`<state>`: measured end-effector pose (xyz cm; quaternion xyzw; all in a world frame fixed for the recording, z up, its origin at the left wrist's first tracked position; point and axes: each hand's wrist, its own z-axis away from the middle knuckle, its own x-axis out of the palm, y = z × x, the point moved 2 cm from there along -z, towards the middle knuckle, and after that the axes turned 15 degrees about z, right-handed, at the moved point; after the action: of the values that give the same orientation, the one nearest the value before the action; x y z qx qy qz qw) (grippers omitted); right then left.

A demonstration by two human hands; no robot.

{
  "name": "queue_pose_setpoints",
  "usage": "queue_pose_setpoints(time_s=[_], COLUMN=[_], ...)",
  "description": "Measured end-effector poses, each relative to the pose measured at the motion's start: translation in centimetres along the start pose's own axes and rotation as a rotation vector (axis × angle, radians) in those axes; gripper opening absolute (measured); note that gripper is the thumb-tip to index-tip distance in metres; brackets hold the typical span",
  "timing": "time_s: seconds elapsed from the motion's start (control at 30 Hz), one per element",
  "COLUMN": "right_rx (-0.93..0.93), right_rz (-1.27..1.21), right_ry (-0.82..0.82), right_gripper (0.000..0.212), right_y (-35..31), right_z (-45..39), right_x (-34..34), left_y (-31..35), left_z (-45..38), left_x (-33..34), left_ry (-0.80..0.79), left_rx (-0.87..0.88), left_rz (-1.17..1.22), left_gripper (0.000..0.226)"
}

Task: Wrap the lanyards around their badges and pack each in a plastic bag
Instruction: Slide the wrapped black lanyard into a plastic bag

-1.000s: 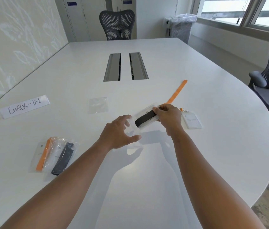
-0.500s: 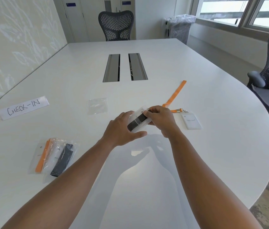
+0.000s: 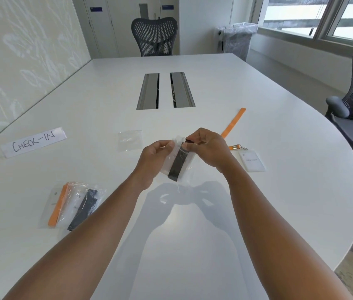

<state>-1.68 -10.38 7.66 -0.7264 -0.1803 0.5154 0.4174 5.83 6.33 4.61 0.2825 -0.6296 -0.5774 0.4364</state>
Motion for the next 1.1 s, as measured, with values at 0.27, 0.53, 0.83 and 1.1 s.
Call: queue_pose_setpoints(time_s=[0.27, 0.53, 0.83, 1.1], right_rx=[-0.143, -0.235, -0.029, 0.032], right_rz=[0.128, 0.233, -0.036, -0.117], right_ry=[-0.088, -0.073, -0.078, 0.002], right_gripper=[0.014, 0.006, 0.022, 0.012], right_y=[-0.7, -1.2, 0.3, 1.7], right_z=[-0.1, -0.7, 0.0, -0.4], right_x=[-0.7, -1.5, -0.9, -0.3], left_y=[0.6, 0.7, 0.5, -0.3], left_z=[0.0, 0.0, -1.3, -1.3], left_x=[0.7, 1.1, 0.0, -1.0], left_ry=[0.051, 0.098, 0.239, 0.17], left_rx=[0.054, 0.065, 0.091, 0.065], left_rz=[0.134, 0.174, 0.202, 0.198], left_gripper=[0.013, 0.011, 0.014, 0.015])
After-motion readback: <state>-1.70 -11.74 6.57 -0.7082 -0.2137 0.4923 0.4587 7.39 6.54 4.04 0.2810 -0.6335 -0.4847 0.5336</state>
